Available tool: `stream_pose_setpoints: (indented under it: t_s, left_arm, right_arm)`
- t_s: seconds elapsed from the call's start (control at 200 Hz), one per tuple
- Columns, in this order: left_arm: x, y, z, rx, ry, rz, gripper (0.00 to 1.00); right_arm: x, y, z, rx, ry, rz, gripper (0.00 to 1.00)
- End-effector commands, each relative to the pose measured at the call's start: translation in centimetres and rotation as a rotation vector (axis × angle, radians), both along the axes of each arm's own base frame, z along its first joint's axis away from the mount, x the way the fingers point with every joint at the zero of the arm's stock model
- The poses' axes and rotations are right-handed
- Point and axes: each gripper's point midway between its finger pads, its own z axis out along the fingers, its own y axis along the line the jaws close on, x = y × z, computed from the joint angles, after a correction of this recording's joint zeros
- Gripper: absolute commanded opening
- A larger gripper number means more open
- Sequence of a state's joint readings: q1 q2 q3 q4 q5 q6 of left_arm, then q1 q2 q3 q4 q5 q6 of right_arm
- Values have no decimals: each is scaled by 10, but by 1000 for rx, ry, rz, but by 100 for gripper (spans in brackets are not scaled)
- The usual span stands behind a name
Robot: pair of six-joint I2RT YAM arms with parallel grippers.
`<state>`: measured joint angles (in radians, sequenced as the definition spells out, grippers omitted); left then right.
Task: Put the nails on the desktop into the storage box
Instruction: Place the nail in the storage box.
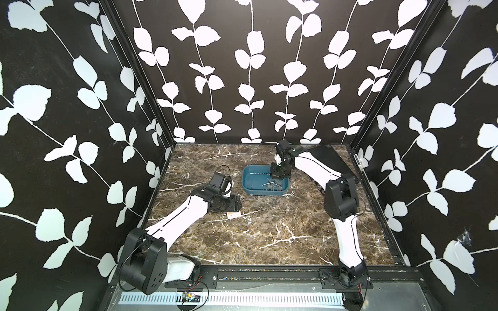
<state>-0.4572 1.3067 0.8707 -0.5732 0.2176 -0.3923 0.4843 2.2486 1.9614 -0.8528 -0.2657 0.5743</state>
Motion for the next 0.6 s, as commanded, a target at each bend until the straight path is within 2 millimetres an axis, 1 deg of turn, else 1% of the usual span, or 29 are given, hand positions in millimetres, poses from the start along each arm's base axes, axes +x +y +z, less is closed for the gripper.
stream_pose_setpoints:
  t_s: [0.0,0.055,0.13,0.19,0.27,0.32,0.415,0.47,0.485,0.57,0.595]
  left_arm:
    - [2,1,6,-4,-13,7,69]
    - [2,0,5,-3,-7,3,69]
    - [3,-1,4,-3,-1,1,69]
    - [4,-2,1,-4,7,0,69]
    - [8,-6,-1,-13,9,-5,69]
    - [11,-8,-3,-16,15,-8,69]
    - [17,-14,-5,-29,19,-14,69]
    - [21,-17,-5,-36,19,-21,69]
    - [22,-18,-5,-36,17,-21,69]
    - [27,-22,-4,-43,15,-31,69]
    - [28,-23,-3,-44,14,-33,69]
  right_arm:
    - [9,2,9,-3,-19,11,0]
    - [10,4,6,-5,-11,15,0]
    - [9,5,10,4,-11,19,0]
    - [7,4,20,13,-26,18,3]
    - [4,0,43,26,-73,16,5]
    - [-2,-2,59,39,-105,20,6]
    - [-25,-2,74,79,-121,48,8]
    - [-43,-2,72,93,-108,69,8]
    - [-47,-2,74,103,-111,74,8]
    - [-75,-8,61,115,-81,85,9]
    - [-84,-11,54,117,-62,82,9]
